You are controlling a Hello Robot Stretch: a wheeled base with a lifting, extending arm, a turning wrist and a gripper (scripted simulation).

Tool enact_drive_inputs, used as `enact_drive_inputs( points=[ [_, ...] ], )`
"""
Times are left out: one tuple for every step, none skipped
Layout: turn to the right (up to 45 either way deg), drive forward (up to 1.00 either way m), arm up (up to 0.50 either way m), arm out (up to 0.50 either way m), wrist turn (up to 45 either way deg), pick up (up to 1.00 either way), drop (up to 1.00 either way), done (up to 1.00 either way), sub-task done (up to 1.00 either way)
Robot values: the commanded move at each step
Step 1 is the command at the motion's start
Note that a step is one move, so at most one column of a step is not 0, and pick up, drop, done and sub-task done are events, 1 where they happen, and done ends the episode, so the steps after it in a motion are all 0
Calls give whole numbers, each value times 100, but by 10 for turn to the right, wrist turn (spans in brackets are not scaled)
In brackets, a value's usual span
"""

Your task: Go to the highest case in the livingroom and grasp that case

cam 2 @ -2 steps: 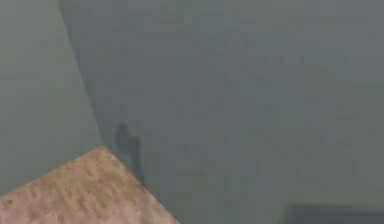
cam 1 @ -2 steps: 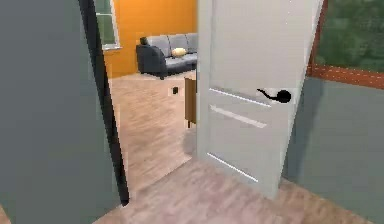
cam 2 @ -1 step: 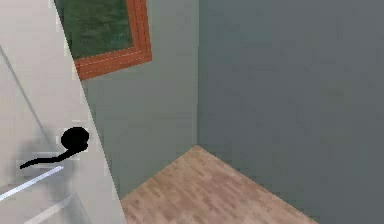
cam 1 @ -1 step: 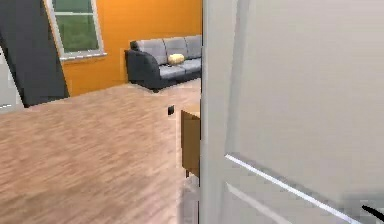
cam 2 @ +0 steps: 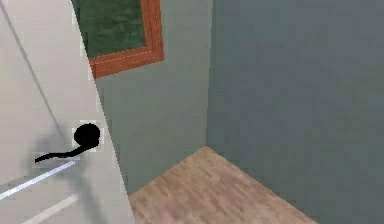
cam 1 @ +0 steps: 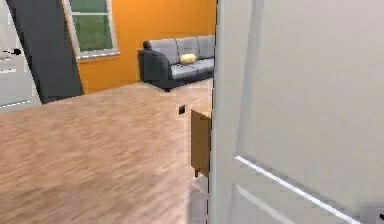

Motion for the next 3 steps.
enact_drive_inputs(
  points=[
    [0,25,0,0,0,0,0,0,0],
    [-180,0,0,0,0,0,0,0,0],
    [0,80,0,0,0,0,0,0,0]
  ],
)
